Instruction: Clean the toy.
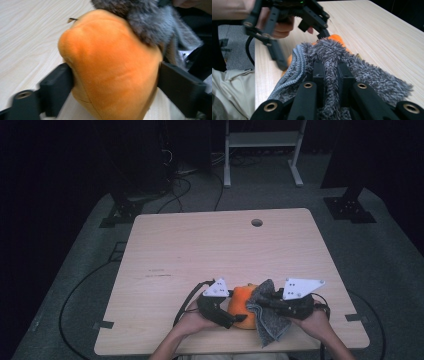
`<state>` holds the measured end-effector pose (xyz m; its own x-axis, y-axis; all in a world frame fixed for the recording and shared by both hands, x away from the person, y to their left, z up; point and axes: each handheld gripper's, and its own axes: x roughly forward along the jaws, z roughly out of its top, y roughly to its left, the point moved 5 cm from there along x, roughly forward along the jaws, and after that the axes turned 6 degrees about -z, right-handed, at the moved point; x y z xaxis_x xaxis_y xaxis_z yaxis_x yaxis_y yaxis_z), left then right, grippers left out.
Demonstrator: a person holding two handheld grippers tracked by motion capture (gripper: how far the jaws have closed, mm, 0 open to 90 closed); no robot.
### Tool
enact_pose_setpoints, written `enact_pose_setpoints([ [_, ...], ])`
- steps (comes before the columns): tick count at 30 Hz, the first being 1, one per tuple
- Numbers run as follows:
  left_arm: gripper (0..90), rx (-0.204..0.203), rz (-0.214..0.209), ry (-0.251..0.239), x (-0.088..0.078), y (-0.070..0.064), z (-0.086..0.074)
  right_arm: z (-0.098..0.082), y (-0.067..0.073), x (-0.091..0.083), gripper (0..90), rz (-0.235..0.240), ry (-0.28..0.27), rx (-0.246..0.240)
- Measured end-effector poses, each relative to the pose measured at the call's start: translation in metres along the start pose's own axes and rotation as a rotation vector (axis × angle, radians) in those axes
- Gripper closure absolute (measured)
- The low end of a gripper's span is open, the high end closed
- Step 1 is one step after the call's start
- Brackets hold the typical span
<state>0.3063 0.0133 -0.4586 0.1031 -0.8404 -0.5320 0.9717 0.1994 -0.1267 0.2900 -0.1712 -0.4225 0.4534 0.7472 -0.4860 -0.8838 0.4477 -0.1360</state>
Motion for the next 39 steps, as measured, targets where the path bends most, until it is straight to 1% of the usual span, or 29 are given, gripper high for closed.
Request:
enact_pose_setpoints([
  [3, 24.1, 0.007, 0.001, -0.005, -0.001, 0.0, -0.001, -0.003, 0.001, -0.001, 79.6, 0.001, -0.009, 0.003],
  [4, 25.1, 0.02, 0.014, 0.0, -0.002, 0.001, -0.002, -0.007, -0.002, -0.005, 79.6, 0.006, -0.015, 0.023],
  [8, 25.7, 0.02, 0.016, 0.007, -0.003, 0.002, -0.004, -0.025, -0.012, -0.012, 79.6, -0.013, 0.006, 0.067],
  [9, 25.7, 0.024, 0.017, 0.006, -0.003, 0.002, -0.003, -0.025, -0.012, -0.012, 79.6, -0.013, 0.006, 0.067],
  [10, 25.9, 0.038, 0.021, 0.003, -0.003, 0.001, -0.003, -0.03, -0.016, -0.016, 79.6, -0.021, 0.02, 0.085],
  [11, 25.9, 0.038, 0.021, 0.003, -0.003, 0.001, -0.003, -0.03, -0.016, -0.016, 79.6, -0.021, 0.02, 0.085],
  [12, 26.2, 0.055, 0.028, 0.009, -0.002, 0.0, -0.002, -0.028, -0.015, -0.019, 79.5, -0.021, 0.018, 0.085],
  [13, 26.7, 0.094, 0.036, 0.02, -0.002, -0.003, -0.002, -0.024, -0.014, -0.02, 79.5, -0.02, 0.01, 0.077],
  [14, 27.3, 0.109, 0.037, 0.021, -0.002, -0.004, -0.001, -0.02, -0.013, -0.02, 79.5, -0.013, -0.003, 0.07],
  [15, 27.6, 0.109, 0.037, 0.021, -0.002, -0.004, -0.001, -0.014, -0.012, -0.019, 79.5, -0.005, -0.016, 0.062],
  [17, 27.6, 0.128, 0.038, 0.031, -0.002, -0.005, -0.001, -0.005, -0.012, -0.016, 79.5, 0.003, -0.024, 0.043],
  [19, 26.8, 0.121, 0.038, 0.033, -0.003, -0.006, -0.002, -0.002, -0.012, -0.014, 79.5, 0.008, -0.018, 0.037],
  [20, 24.3, 0.086, 0.018, 0.026, -0.005, -0.005, -0.002, 0.001, -0.009, -0.007, 79.6, 0.011, 0.01, 0.022],
  [21, 20.4, 0.086, 0.018, 0.026, -0.005, -0.005, -0.002, 0.001, -0.009, -0.007, 79.6, 0.011, 0.01, 0.022],
  [22, 16.4, 0.015, -0.026, 0.02, -0.006, -0.003, -0.001, 0.002, -0.006, -0.004, 79.6, 0.014, 0.012, 0.018],
  [23, 15.0, 0.015, -0.026, 0.02, -0.006, -0.003, -0.001, 0.002, -0.004, -0.003, 79.5, 0.022, 0.014, 0.018],
  [24, 15.3, -0.01, -0.033, 0.004, -0.006, -0.002, 0.001, 0.002, -0.002, -0.001, 79.4, 0.033, 0.019, 0.016],
  [25, 16.9, -0.01, -0.033, 0.004, -0.006, -0.002, 0.001, 0.002, -0.002, -0.001, 79.4, 0.033, 0.019, 0.016],
  [26, 20.2, 0.034, 0.016, 0.013, -0.005, -0.004, 0.001, 0.003, 0.0, 0.0, 79.3, 0.037, 0.041, -0.005],
  [27, 21.2, 0.034, 0.016, 0.013, -0.005, -0.004, 0.001, 0.003, 0.0, 0.0, 79.3, 0.037, 0.041, -0.005],
  [28, 22.4, 0.05, 0.025, 0.014, -0.004, -0.006, 0.002, 0.009, 0.001, -0.001, 79.3, 0.034, 0.046, -0.025],
  [29, 23.5, 0.097, 0.046, 0.026, -0.005, -0.009, 0.003, 0.014, 0.002, -0.001, 79.3, 0.041, 0.035, -0.028],
  [30, 24.4, 0.097, 0.046, 0.026, -0.005, -0.009, 0.003, 0.014, 0.002, -0.001, 79.3, 0.041, 0.035, -0.028],
  [32, 26.3, 0.145, 0.06, 0.044, -0.005, -0.011, 0.002, 0.022, 0.006, 0.0, 79.4, 0.058, 0.003, -0.047],
  [35, 27.7, 0.137, 0.055, 0.046, -0.006, -0.008, -0.001, 0.021, 0.005, 0.003, 79.4, 0.058, 0.011, -0.047],
  [36, 26.8, 0.106, 0.039, 0.03, -0.007, -0.006, -0.001, 0.017, 0.002, 0.003, 79.5, 0.053, 0.008, -0.015],
  [37, 24.2, 0.085, 0.019, 0.028, -0.006, -0.006, 0.0, 0.015, 0.002, 0.004, 79.5, 0.053, 0.006, -0.004],
  [38, 20.4, 0.065, 0.011, 0.027, -0.006, -0.006, 0.001, 0.014, 0.004, 0.006, 79.5, 0.05, 0.003, -0.003],
  [39, 18.2, 0.065, 0.011, 0.027, -0.006, -0.006, 0.001, 0.014, 0.004, 0.006, 79.5, 0.05, 0.003, -0.003],
])
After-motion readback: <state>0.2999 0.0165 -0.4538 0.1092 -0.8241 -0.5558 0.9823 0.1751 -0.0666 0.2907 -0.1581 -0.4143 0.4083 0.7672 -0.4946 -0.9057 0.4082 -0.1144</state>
